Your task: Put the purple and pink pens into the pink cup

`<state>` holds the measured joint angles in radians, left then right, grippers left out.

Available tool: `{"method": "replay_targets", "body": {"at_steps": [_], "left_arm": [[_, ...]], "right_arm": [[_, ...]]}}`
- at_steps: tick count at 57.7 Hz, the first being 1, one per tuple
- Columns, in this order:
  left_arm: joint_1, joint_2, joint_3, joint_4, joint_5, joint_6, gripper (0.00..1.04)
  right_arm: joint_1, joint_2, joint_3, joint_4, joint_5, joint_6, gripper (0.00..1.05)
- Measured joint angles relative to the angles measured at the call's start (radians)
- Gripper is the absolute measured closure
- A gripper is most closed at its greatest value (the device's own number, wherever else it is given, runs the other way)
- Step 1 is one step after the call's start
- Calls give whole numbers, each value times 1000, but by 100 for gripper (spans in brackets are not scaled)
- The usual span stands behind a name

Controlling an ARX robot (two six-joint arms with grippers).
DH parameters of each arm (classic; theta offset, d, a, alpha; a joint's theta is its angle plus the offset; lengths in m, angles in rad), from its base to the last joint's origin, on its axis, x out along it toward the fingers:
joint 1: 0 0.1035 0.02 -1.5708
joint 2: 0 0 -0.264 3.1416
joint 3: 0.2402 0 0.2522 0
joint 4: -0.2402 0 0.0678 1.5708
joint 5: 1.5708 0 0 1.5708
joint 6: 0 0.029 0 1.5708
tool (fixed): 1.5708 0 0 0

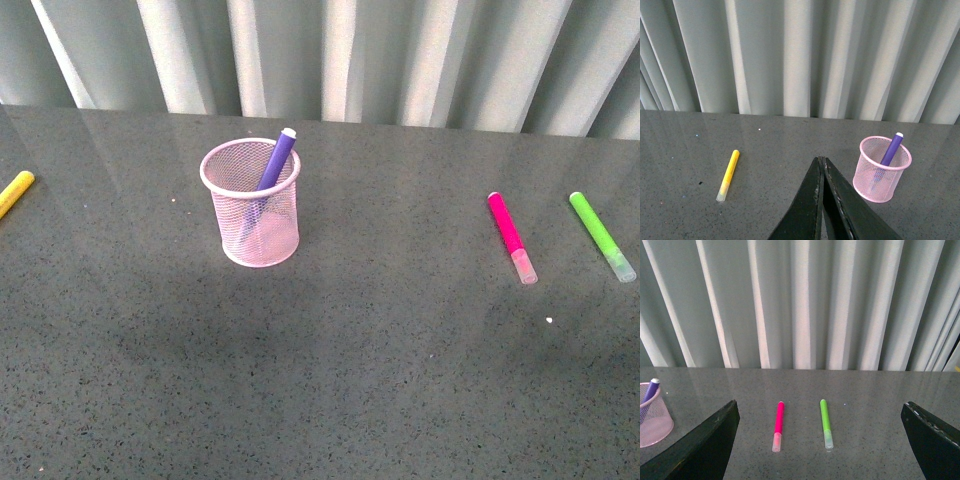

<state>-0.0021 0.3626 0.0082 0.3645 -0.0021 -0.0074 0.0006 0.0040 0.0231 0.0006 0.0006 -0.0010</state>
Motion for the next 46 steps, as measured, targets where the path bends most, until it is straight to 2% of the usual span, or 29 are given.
{"method": "replay_targets", "body": {"at_steps": [33, 38, 46], "left_arm": [[0, -187, 0, -186, 0, 0, 101], [0, -320, 1, -351, 2, 0, 101], [0, -358, 1, -361, 2, 0, 101]], "right_arm": [[0, 0, 0, 0, 0, 0, 7], [0, 0, 0, 0, 0, 0, 7], [0, 0, 0, 0, 0, 0, 7]]}}
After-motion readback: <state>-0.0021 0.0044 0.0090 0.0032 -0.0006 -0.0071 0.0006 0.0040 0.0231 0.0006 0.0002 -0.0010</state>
